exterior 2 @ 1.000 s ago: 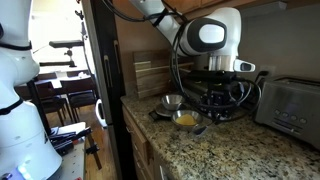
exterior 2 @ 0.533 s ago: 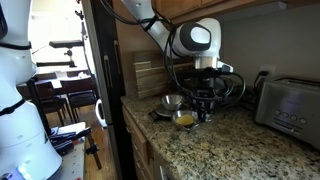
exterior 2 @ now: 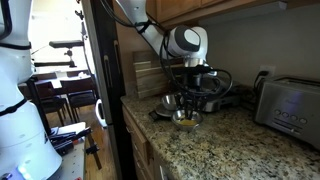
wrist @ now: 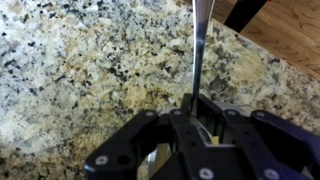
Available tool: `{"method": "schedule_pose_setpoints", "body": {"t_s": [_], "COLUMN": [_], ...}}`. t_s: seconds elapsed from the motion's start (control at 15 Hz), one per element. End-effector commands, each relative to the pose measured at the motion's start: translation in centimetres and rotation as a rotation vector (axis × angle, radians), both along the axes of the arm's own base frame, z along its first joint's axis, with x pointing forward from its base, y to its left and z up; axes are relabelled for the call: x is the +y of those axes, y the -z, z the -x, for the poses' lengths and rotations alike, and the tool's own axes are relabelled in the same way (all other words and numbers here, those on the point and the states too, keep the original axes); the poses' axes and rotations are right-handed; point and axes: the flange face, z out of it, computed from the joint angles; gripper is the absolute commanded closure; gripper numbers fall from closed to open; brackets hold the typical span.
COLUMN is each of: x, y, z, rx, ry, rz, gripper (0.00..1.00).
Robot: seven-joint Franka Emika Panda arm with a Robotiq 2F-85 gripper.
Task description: Pick up the spoon and get one spoon of sugar from the bowl on the right and put in the bowl on the left
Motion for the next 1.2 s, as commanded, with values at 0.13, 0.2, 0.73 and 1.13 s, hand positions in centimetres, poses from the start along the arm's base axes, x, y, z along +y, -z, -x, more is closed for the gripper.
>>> {"method": "schedule_pose_setpoints", "body": {"t_s": [0.13,0.2,0.73,1.13], "x": [2.3,2.4,2.1,3.3], "y": [-1.7,-1.8,-0.6,-1.3], "z": [2.5,2.6,1.0,0.5], "rx": [0.106,0.117,0.104,0.114], "ry": [-0.113,-0.119,-0.098,-0.187], "rz": [0.002,-0.006,-0.019,0.039], "gripper": [0.93,0.93,0.89,0.93]}}
